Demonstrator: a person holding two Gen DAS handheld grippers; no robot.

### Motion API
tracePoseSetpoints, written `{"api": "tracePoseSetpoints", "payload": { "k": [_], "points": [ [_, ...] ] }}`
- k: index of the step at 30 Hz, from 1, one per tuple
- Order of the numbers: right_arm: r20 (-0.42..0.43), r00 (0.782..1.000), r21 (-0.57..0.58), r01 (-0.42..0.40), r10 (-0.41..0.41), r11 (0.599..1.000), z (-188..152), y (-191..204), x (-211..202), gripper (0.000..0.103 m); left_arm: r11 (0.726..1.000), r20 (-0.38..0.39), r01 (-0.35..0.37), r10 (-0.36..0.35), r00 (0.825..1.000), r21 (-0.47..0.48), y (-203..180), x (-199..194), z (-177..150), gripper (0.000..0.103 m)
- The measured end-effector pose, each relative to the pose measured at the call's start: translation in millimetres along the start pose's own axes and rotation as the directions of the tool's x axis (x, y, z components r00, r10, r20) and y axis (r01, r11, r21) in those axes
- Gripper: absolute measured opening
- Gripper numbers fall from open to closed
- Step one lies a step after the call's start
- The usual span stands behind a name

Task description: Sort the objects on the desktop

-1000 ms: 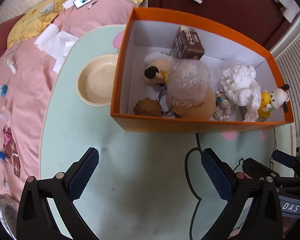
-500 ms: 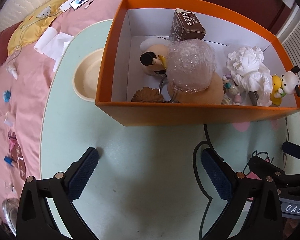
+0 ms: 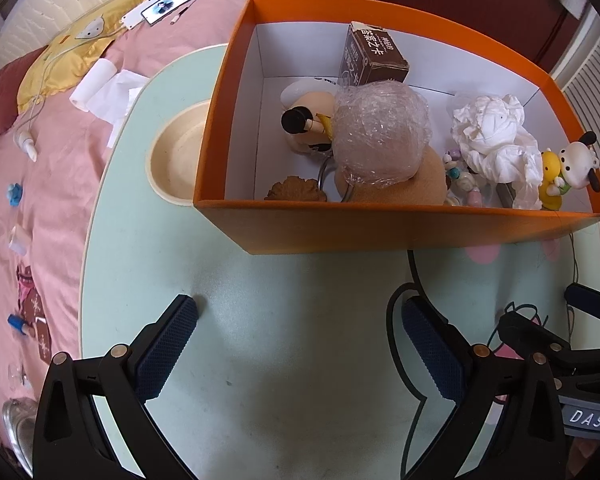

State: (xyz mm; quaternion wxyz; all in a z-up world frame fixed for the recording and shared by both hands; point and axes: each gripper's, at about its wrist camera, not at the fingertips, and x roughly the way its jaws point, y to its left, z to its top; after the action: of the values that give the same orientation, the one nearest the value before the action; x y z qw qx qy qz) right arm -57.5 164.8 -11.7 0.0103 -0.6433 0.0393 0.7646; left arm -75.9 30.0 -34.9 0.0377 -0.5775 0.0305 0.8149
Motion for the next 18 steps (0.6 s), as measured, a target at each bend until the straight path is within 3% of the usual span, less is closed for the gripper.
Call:
{"api": "tracePoseSetpoints", "payload": {
  "k": [5, 7, 9, 11, 13, 18],
  "points": [
    [0.181, 0.983, -0.014, 0.039, -0.036, 0.999, -24, 6, -9, 0.103, 1.000, 0.201, -0.001, 0.002, 0.980, -0.006, -1, -7, -27, 0.103],
    [0.302, 0.953, -0.015, 0.042, -0.036, 0.999, -39, 6, -12, 0.103, 1.000, 0.276, 0.000, -0.001, 0.961, 0.002, -3, -9, -36, 0.103],
    [0.416, 0.909, -0.021, 0.041, -0.028, 0.999, -55, 7, -14, 0.103, 1.000, 0.340, 0.003, -0.005, 0.940, 0.006, -3, -8, -43, 0.103],
    [0.509, 0.860, -0.033, 0.039, -0.017, 0.999, -68, 9, -14, 0.103, 1.000, 0.364, 0.010, -0.012, 0.931, 0.008, -1, -7, -46, 0.103],
    [0.533, 0.846, -0.030, 0.044, -0.021, 0.999, -76, 9, -8, 0.103, 1.000, 0.360, 0.012, -0.015, 0.933, 0.012, -2, -9, -46, 0.103],
    [0.541, 0.841, -0.028, 0.044, -0.022, 0.999, -75, 14, -7, 0.103, 1.000, 0.365, 0.011, -0.014, 0.931, 0.011, -2, -8, -48, 0.103]
  ]
}}
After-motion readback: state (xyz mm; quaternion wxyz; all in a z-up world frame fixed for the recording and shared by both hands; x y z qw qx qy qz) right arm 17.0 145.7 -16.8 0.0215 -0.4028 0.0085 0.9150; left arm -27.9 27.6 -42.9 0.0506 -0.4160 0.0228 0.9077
